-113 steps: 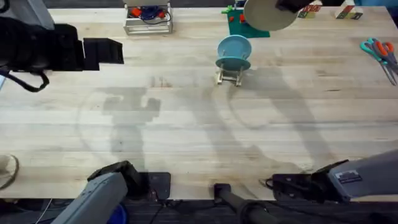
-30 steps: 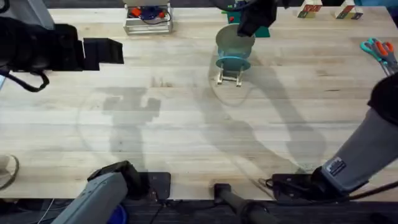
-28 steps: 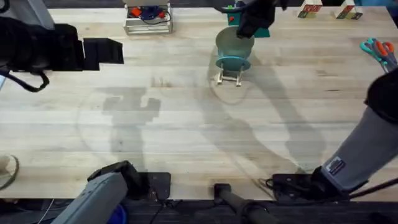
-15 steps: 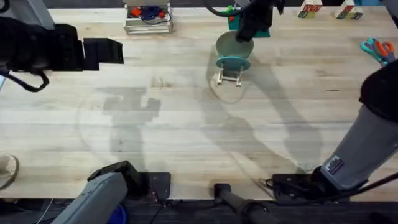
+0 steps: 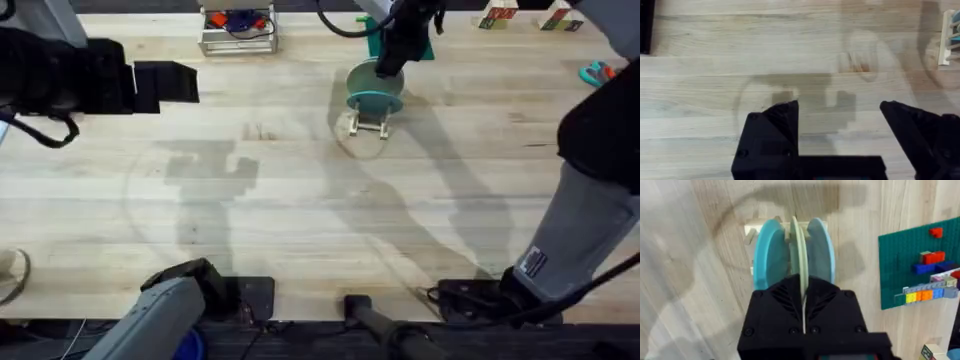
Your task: Pick up the plates from the table one by one and place each into a slot on the dish rack.
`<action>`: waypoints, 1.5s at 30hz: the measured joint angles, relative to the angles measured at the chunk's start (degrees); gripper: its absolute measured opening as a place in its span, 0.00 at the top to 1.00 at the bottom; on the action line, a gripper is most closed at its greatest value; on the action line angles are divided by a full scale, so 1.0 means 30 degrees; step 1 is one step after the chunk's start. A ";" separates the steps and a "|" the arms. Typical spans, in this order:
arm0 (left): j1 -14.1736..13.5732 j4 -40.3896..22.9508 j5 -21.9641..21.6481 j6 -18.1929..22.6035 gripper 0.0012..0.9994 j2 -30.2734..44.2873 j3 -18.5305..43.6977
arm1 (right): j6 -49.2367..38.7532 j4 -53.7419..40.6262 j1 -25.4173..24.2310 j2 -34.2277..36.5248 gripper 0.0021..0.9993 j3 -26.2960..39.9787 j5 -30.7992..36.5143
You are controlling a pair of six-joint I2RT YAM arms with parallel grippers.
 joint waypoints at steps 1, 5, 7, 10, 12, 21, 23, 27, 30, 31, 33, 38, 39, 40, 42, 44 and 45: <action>0.0000 0.0000 0.0000 0.0000 0.01 0.0000 0.0000 | -0.0001 0.0005 0.0000 0.0000 0.97 0.0000 0.0000; 0.0000 0.0000 0.0000 0.0000 0.01 0.0000 0.0000 | 0.0002 -0.0002 0.0000 0.0000 0.97 0.0000 0.0000; 0.0000 0.0000 0.0000 0.0000 0.01 0.0000 0.0000 | -0.0001 -0.0002 0.0000 0.0000 0.96 0.0000 0.0004; 0.0000 0.0000 0.0000 0.0000 0.01 0.0000 0.0000 | 0.0002 -0.0017 0.0000 0.0000 0.93 0.0000 0.0007; 0.0000 0.0000 0.0000 0.0000 0.01 0.0000 0.0000 | 0.0002 -0.0025 0.0000 0.0000 0.92 0.0000 0.0000; 0.0000 0.0000 0.0000 0.0000 0.01 0.0000 0.0000 | 0.0002 -0.0075 0.0000 0.0000 0.83 0.0000 0.0000; 0.0000 0.0000 0.0000 0.0000 0.01 0.0000 0.0000 | 0.0002 -0.0082 0.0000 0.0000 0.83 0.0000 0.0000; 0.0000 0.0000 0.0000 0.0000 0.01 0.0000 0.0000 | 0.0002 -0.0097 0.0000 0.0000 0.83 0.0000 0.0000; 0.0000 0.0000 0.0000 0.0000 0.01 0.0000 0.0000 | 0.0002 -0.0097 0.0000 -0.0002 0.83 0.0000 0.0000; 0.0000 0.0000 0.0000 0.0000 0.01 0.0000 0.0000 | 0.0003 -0.0082 0.0000 0.0000 0.84 0.0000 0.0000; 0.0000 0.0000 0.0000 0.0000 0.01 0.0000 0.0000 | 0.0002 -0.0034 0.0000 0.0000 0.85 0.0000 0.0000; 0.0000 0.0000 0.0000 0.0000 0.01 0.0000 0.0000 | 0.0002 0.0012 0.0000 0.0000 0.85 0.0000 0.0000; 0.0000 0.0000 0.0000 0.0000 0.01 0.0000 0.0000 | 0.0002 0.0017 0.0000 -0.0003 0.85 0.0000 0.0000; 0.0000 0.0000 0.0000 0.0000 0.01 0.0000 0.0000 | 0.0002 0.0033 0.0000 -0.0007 0.85 0.0000 0.0000; 0.0000 0.0000 0.0000 0.0000 0.01 0.0000 0.0000 | 0.0002 0.0056 0.0000 -0.0044 0.85 0.0000 0.0000; 0.0000 0.0000 0.0000 0.0000 0.01 0.0000 0.0000 | 0.0003 0.0138 0.0000 -0.0208 0.87 -0.0007 0.0000; 0.0000 0.0000 0.0000 0.0000 0.01 0.0000 0.0000 | 0.0023 0.0197 0.0000 -0.0344 0.86 -0.0007 0.0000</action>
